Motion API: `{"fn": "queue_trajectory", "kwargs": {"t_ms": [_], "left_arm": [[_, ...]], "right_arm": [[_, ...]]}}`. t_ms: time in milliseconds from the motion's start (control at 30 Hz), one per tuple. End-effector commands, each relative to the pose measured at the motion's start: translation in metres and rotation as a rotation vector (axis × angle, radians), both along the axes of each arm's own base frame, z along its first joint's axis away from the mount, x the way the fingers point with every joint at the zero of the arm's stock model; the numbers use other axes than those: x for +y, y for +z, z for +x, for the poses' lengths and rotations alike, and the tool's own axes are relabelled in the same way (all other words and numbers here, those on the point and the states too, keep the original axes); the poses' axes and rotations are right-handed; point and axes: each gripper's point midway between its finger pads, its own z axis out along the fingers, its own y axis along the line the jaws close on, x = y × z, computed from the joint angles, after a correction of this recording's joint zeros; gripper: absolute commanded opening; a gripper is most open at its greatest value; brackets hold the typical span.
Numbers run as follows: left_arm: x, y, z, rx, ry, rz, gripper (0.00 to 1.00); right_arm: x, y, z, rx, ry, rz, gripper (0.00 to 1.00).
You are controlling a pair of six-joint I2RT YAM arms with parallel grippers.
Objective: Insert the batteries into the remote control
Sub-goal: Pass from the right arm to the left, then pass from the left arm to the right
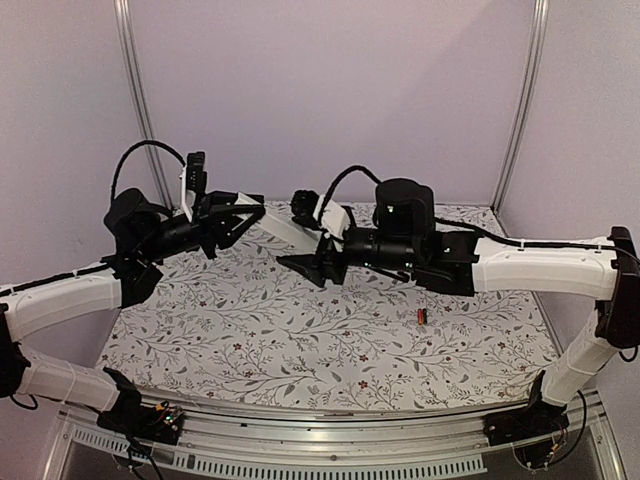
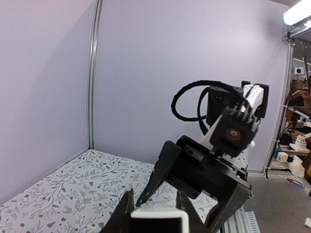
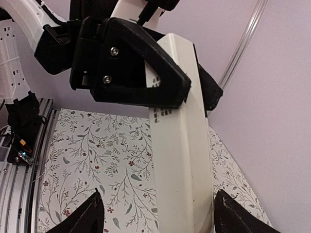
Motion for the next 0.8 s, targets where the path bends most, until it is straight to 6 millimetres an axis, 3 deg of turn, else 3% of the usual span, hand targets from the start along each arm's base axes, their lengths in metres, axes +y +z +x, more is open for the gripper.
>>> {"fn": "queue_trajectory", "kwargs": {"t_ms": [0,167,333,600,633,667,733,767], "left_arm": [[0.001,0.007,0.012,0.037,0.044,-0.021,0.03],[0.001,0.006,0.012,0.038,0.036,-0.022,0.02],[0.002,0.006,0.013,0.044,0.034,-0.023,0.02],[0.004,0.005,0.015,0.046,0.042,-0.018,0.02],[0.004,0.005,0.014,0.042,0.041,-0.017,0.08],[0.004,0.006,0.013,0.034,0.035,-0.016,0.24],[0.006,0.009,0.006,-0.002,0.015,-0.008,0.69],[0.006,0.01,0.002,-0.028,0.0,0.0,0.8]], "right_arm": [[-0.008,0.03,0.02,-0.288,-0.289,0.02,0.76],[0.002,0.017,0.034,-0.414,-0.455,-0.085,0.7],[0.01,0.006,0.039,-0.494,-0.511,-0.148,0.56],[0.006,0.013,0.04,-0.486,-0.544,-0.126,0.21],[0.006,0.015,0.039,-0.482,-0.54,-0.119,0.17],[0.006,0.016,0.039,-0.473,-0.534,-0.113,0.11],[0.007,0.017,0.036,-0.455,-0.508,-0.104,0.0],[0.008,0.02,0.033,-0.432,-0.479,-0.092,0.0]]}}
